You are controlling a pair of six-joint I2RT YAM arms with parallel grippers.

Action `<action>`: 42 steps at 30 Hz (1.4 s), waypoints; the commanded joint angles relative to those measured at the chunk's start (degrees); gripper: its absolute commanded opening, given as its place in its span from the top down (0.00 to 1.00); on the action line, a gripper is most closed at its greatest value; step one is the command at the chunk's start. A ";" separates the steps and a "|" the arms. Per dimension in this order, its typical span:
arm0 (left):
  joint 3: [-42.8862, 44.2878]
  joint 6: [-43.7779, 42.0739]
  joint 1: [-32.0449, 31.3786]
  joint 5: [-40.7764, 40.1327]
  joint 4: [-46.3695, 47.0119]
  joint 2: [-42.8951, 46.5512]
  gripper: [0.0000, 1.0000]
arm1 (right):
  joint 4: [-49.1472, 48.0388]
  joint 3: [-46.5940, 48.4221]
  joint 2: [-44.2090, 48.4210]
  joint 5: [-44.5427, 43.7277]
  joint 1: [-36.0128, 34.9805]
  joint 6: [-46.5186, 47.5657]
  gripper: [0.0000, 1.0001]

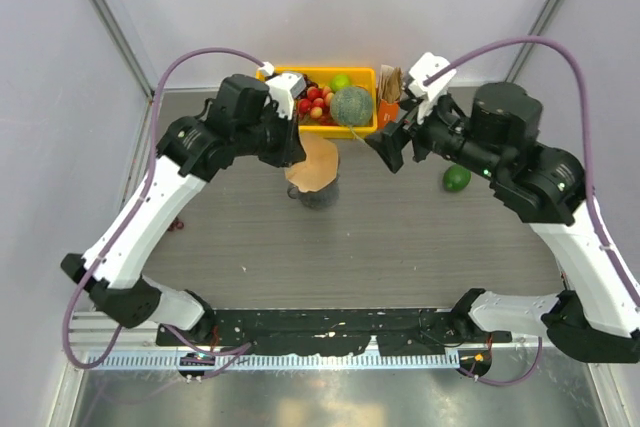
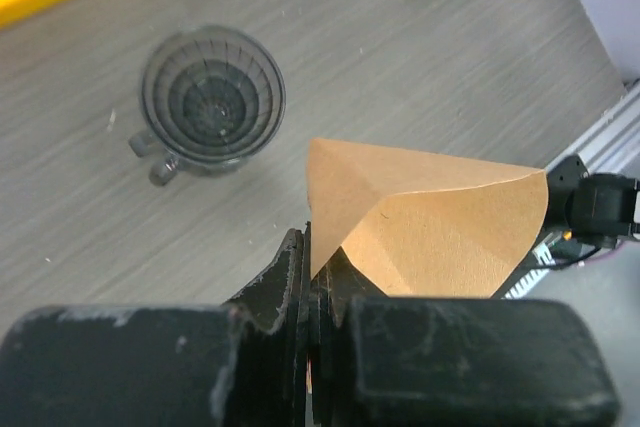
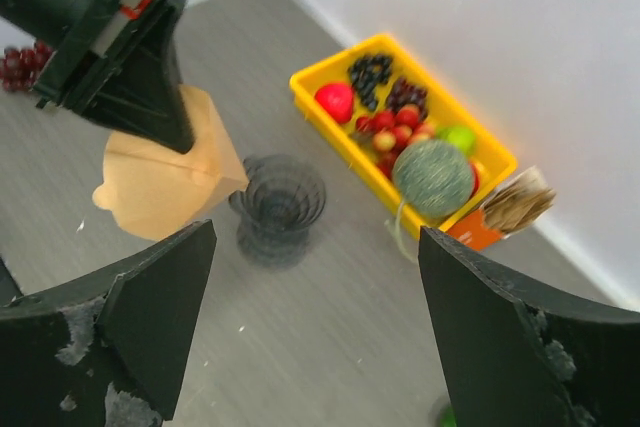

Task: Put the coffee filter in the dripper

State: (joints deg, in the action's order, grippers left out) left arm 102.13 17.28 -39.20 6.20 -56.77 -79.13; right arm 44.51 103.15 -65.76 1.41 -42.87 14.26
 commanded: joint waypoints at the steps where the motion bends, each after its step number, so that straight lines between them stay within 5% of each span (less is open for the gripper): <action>1: 4.04 -1.54 2.63 9.09 -5.80 -5.06 0.96 | 5.48 -0.32 -1.92 5.34 1.73 -4.42 0.08; 10: 15.72 -5.23 5.80 9.62 -10.89 -18.77 0.98 | 5.41 -1.55 -1.83 6.68 4.64 -6.35 0.01; 20: 17.05 -4.53 10.19 10.94 -11.08 -26.94 0.99 | 5.23 -2.52 -1.13 6.06 5.52 -5.39 0.01; 26: 20.04 -5.15 10.90 14.89 -11.96 -29.59 0.39 | 5.85 -2.08 -2.53 7.99 6.57 -4.86 0.01; 28: 20.92 -5.15 12.82 16.47 -11.70 -28.28 0.28 | 5.85 -1.82 -3.50 9.92 8.15 -4.68 0.01; 33: 14.27 -4.27 20.20 21.21 -6.35 -18.37 0.25 | 7.52 1.43 -8.42 18.70 13.25 -2.58 0.02; 36: 4.43 -6.45 23.81 25.86 2.52 -8.70 0.26 | 8.66 3.98 -12.71 22.31 13.25 -0.03 0.04; 42: -14.39 -4.80 29.80 40.57 16.59 6.51 0.36 | 7.08 7.76 -21.85 27.42 12.03 -0.55 0.23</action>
State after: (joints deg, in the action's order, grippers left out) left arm 96.01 11.53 -10.55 34.96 -52.36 -79.50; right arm 53.17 107.35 -83.79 23.62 -29.63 13.19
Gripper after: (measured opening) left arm 0.675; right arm 0.801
